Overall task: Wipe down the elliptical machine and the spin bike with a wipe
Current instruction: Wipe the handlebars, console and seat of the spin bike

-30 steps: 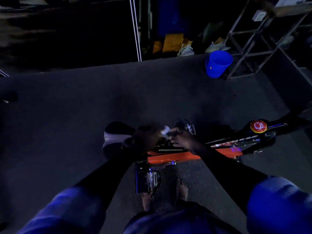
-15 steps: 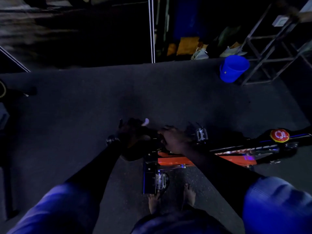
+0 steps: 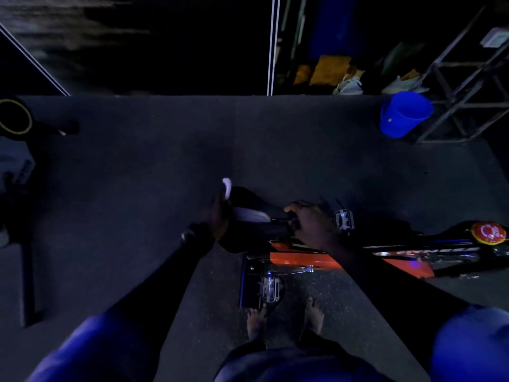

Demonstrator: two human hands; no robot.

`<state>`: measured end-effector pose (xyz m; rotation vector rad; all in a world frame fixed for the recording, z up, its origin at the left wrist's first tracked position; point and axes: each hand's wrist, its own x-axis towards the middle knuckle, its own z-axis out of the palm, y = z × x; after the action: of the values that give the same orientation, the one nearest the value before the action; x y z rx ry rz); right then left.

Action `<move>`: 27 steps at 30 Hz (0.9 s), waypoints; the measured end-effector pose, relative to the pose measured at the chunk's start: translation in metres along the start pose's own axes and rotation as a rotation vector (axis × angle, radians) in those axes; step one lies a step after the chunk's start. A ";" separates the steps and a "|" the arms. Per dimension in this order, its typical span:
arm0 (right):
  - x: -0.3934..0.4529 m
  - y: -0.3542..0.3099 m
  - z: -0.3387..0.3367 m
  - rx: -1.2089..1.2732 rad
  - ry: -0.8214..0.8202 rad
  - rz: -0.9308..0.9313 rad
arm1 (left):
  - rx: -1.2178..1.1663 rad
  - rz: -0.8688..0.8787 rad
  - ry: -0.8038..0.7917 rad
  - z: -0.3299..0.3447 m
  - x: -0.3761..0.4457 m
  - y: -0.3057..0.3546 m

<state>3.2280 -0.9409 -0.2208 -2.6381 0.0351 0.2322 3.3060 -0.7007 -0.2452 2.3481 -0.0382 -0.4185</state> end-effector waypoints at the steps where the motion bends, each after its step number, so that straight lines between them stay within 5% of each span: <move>1: 0.000 0.000 0.001 0.000 0.004 0.008 | -0.031 -0.003 0.091 0.008 -0.020 -0.002; 4: 0.002 -0.002 0.002 -0.021 0.038 0.029 | 0.027 0.162 0.188 0.040 -0.053 -0.015; 8: 0.003 -0.005 0.005 -0.041 0.059 0.042 | 0.531 0.424 0.094 0.062 -0.055 -0.032; 15: -0.001 -0.001 0.002 0.001 0.081 -0.004 | 0.772 0.851 -0.030 0.078 -0.032 0.027; 18: -0.003 0.008 -0.003 0.006 0.002 -0.028 | 0.787 0.830 0.047 0.042 -0.030 -0.003; 23: -0.004 0.000 0.005 -0.001 0.074 0.029 | 0.596 0.487 0.119 0.006 -0.029 -0.039; 27: -0.004 0.000 0.004 -0.029 0.017 0.038 | 0.432 0.589 0.182 0.014 -0.040 -0.034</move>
<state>3.2232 -0.9386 -0.2238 -2.6700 0.0879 0.2239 3.2609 -0.6789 -0.2664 2.6263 -0.7784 0.1092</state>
